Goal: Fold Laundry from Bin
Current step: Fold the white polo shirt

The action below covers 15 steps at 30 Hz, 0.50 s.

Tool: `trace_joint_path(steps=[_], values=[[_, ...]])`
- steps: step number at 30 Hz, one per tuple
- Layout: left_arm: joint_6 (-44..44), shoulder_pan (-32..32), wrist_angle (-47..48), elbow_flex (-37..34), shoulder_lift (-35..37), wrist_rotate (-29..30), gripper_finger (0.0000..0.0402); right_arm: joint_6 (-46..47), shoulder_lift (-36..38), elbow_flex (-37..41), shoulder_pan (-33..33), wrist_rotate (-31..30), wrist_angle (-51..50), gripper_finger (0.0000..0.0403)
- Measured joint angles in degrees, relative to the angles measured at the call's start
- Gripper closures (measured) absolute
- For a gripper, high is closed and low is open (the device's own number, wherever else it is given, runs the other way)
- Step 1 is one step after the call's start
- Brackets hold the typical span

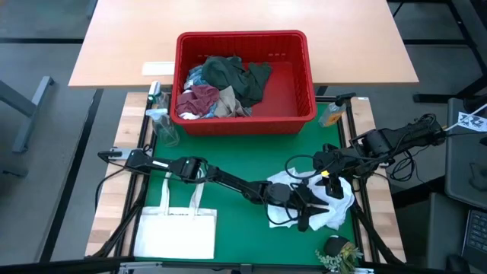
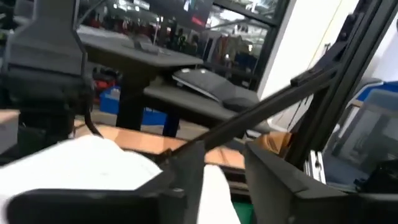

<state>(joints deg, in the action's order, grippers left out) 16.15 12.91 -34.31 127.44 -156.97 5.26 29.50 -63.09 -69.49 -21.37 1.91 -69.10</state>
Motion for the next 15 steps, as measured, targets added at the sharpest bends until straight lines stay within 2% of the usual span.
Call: trace_joint_path(steps=[3, 5, 8, 15], values=[[-1.65, 0.02, -1.53, 0.0, 0.04, 0.07, 0.0257, -0.27, 0.0, 0.0, 0.0, 0.0, -0.22, 0.0212], [-6.46, 0.28, -2.42, 0.0, 0.33, 0.44, 0.0245, -0.88, 0.0, 0.0, 0.0, 0.0, -1.6, 0.0212], [-13.45, 0.96, -2.5, 2.1, 0.39, 1.98, 0.0239, -0.94, 0.0, 0.0, 0.02, 0.0, -4.07, 0.0212], [-21.43, 2.62, -0.7, 7.43, 0.57, 6.03, 0.0238, -0.92, 0.0, 0.0, 0.0, 0.0, -6.17, 0.0212]])
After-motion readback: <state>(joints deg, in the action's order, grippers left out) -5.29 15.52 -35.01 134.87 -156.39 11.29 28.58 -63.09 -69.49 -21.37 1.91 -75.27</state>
